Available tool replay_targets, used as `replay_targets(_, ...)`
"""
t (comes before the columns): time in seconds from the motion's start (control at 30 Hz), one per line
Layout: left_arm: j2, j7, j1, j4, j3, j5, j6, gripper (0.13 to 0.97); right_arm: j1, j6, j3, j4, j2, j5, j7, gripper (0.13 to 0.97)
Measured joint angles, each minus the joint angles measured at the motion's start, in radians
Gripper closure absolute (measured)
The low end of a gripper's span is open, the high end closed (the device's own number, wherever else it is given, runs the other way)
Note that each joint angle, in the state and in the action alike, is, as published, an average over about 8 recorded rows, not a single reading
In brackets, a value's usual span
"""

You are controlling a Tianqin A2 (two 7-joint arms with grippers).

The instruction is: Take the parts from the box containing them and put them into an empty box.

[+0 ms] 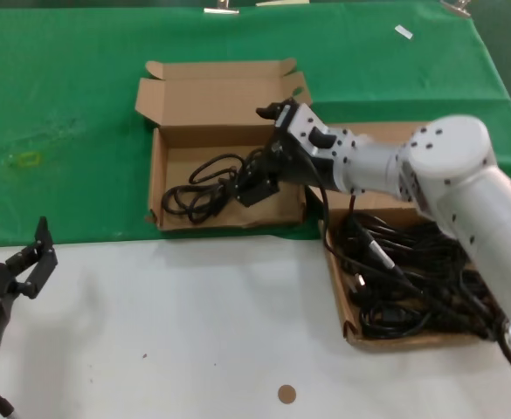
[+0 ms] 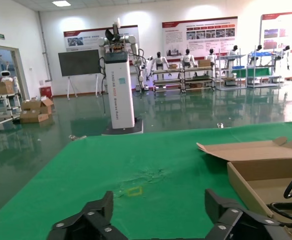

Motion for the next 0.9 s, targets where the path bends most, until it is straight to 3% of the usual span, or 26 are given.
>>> replay_targets(0.2,0.000,0.000,0.000,0.000,0.000,0.000,0.000,0.417,-0.124,0.078,0.041,0.126,0.018,0.039,0.028,0.129)
replay_targets(0.5,0.000,0.000,0.000,0.000,0.000,0.000,0.000,0.250,-0.308,0.196,0.102,0.316,0.046,0.096,0.069,0.129)
replay_targets(0.63,0.000,0.000,0.000,0.000,0.000,0.000,0.000,0.250,-0.391,0.248,0.130,0.400,0.058,0.122,0.088,0.129)
replay_targets(0.9,0.000,0.000,0.000,0.000,0.000,0.000,0.000,0.155,-0.555,0.353,0.184,0.568,0.083,0.174,0.125,0.129)
